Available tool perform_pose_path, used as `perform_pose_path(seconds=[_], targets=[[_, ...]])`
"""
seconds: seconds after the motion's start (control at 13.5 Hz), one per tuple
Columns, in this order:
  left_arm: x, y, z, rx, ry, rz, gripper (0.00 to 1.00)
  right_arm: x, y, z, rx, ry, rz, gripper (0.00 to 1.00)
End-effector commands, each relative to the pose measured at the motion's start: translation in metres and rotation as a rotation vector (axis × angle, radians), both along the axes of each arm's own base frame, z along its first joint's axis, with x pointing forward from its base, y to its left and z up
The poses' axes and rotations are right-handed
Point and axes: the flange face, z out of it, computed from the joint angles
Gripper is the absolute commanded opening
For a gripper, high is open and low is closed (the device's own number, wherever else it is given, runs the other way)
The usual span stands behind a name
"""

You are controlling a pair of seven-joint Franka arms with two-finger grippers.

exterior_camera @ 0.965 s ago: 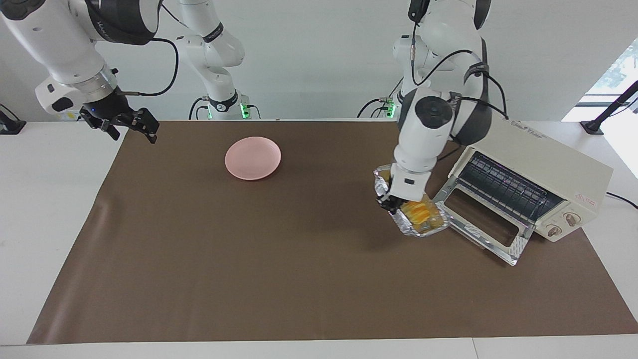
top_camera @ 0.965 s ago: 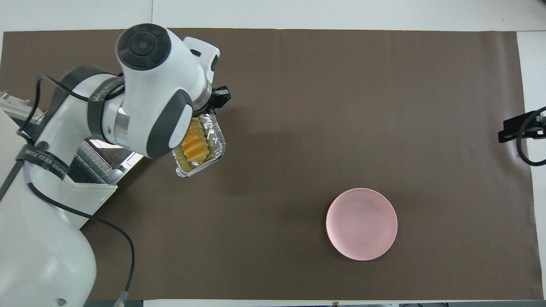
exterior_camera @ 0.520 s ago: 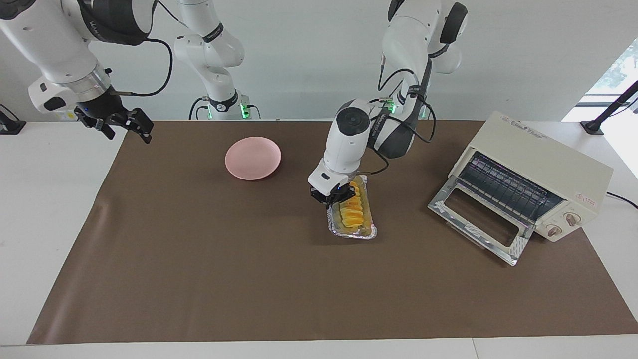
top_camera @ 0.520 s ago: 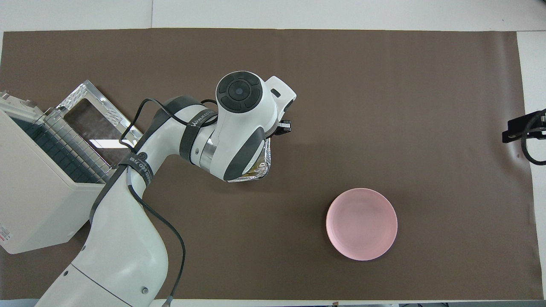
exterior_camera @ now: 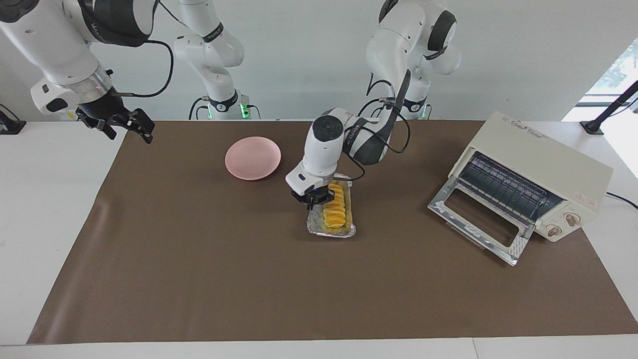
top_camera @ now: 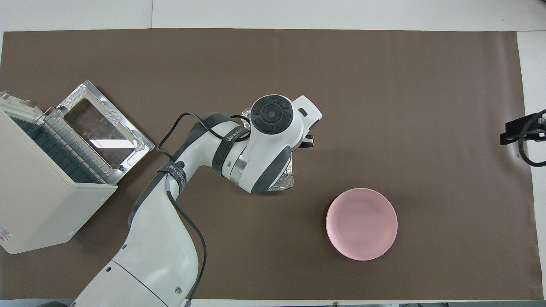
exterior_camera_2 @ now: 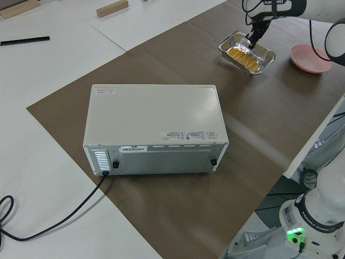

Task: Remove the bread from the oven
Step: 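Pull the foil tray out and set it on the table, then withdraw the left gripper while the right gripper reaches the foil tray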

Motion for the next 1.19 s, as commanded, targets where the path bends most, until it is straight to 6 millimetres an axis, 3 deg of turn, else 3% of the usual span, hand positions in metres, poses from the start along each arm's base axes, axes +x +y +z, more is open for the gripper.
perform_pose_path(seconds=[0.0, 0.07, 0.22, 0.3, 0.45, 0.59, 0.74, 0.89, 1.11], targets=[[0.011, 0.004, 0.016, -0.043, 0.023, 0.065, 1.00, -0.021, 0.013, -0.009, 0.019, 0.038, 0.125, 1.00], [0.016, 0.010, 0.023, -0.037, 0.032, 0.072, 1.00, -0.022, 0.027, -0.017, 0.016, 0.027, 0.153, 1.00], [0.029, 0.029, 0.059, -0.042, 0.031, 0.095, 1.00, -0.015, 0.063, -0.030, 0.004, -0.055, 0.218, 1.00], [0.041, 0.058, 0.094, -0.058, 0.022, 0.131, 1.00, -0.013, 0.081, -0.035, 0.003, -0.064, 0.243, 1.00], [0.055, 0.117, 0.136, -0.036, 0.053, 0.190, 1.00, -0.004, 0.126, -0.052, 0.003, -0.062, 0.279, 1.00], [0.070, 0.184, 0.152, 0.004, 0.104, 0.243, 1.00, 0.010, 0.161, -0.076, 0.001, -0.067, 0.287, 1.00], [0.080, 0.257, 0.168, 0.062, 0.107, 0.197, 1.00, 0.020, 0.210, -0.098, 0.002, -0.089, 0.273, 1.00], [0.080, 0.325, 0.177, 0.107, 0.149, 0.113, 1.00, 0.039, 0.262, -0.101, 0.033, -0.106, 0.229, 1.00], [0.054, 0.380, 0.224, 0.163, 0.163, 0.048, 1.00, 0.058, 0.322, -0.127, 0.077, -0.116, 0.170, 1.00]])
